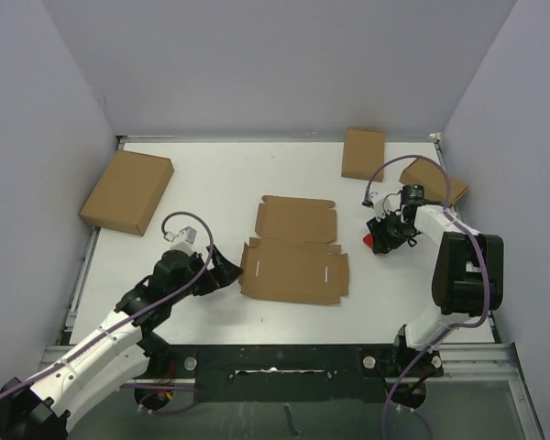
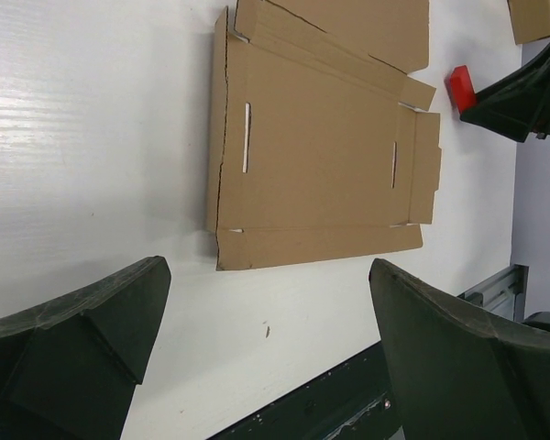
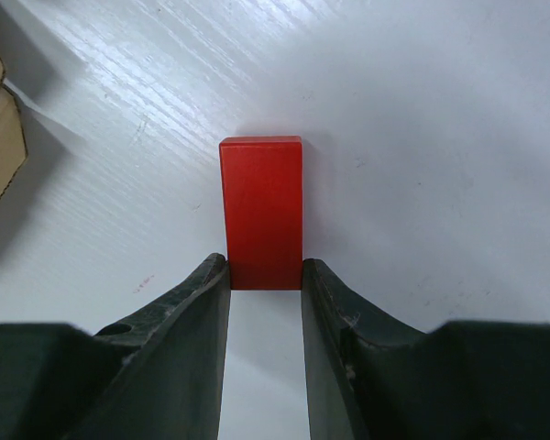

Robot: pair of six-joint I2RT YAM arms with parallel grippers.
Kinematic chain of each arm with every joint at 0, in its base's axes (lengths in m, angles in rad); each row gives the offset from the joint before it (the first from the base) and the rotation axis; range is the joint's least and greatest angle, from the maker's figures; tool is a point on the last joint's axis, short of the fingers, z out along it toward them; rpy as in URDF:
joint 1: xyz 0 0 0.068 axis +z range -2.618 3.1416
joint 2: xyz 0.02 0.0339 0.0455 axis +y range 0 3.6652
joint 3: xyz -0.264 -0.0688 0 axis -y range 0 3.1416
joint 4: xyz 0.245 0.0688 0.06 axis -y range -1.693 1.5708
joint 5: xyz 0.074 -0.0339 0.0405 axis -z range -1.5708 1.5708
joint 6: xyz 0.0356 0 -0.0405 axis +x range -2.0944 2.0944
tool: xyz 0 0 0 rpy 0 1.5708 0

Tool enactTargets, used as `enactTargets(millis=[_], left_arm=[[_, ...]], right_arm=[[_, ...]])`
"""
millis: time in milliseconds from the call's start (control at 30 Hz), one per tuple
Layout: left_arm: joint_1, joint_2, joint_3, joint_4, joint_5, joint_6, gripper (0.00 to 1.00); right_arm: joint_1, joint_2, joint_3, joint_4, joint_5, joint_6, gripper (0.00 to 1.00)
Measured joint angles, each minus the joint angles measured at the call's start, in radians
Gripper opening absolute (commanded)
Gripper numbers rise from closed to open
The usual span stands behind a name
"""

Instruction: Fold the paper box

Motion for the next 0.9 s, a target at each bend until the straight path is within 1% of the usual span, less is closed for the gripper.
enactTargets(millis=[200, 333, 367, 433, 567, 633, 733, 800, 867, 900], left_arm=[[0.000, 0.011, 0.000, 0.005, 0.003, 0.000, 0.91], [0.004, 0.058, 0.012, 0.008, 0.008, 0.018, 0.90], [0.009, 0.082, 0.025, 0.008, 0.016, 0.029, 0.89], [0.031, 0.130, 0.060, 0.013, 0.044, 0.047, 0.87], [0.130, 0.279, 0.181, 0.039, 0.155, 0.084, 0.83], [0.190, 0.376, 0.260, 0.068, 0.220, 0.108, 0.83], [0.246, 0.526, 0.380, 0.087, 0.283, 0.157, 0.82], [0.261, 0.630, 0.469, 0.084, 0.313, 0.193, 0.80], [0.267, 0.733, 0.560, 0.077, 0.341, 0.227, 0.77], [0.268, 0.789, 0.613, 0.069, 0.354, 0.245, 0.73]], right_arm=[[0.000, 0.043, 0.014, -0.001, 0.029, 0.006, 0.43], [-0.001, 0.043, 0.016, -0.004, 0.029, 0.007, 0.62], [-0.001, 0.042, 0.016, -0.005, 0.027, 0.009, 0.64], [-0.005, 0.028, 0.015, -0.011, 0.013, 0.007, 0.66], [-0.037, -0.074, 0.014, -0.025, -0.073, 0.007, 0.68], [-0.054, -0.151, 0.014, -0.028, -0.162, 0.008, 0.69], [-0.068, -0.254, 0.014, -0.032, -0.335, 0.008, 0.68], [-0.062, -0.292, 0.014, -0.032, -0.460, 0.008, 0.69], [-0.048, -0.305, 0.014, -0.035, -0.555, 0.008, 0.68], [-0.038, -0.304, 0.013, -0.038, -0.589, 0.008, 0.68]])
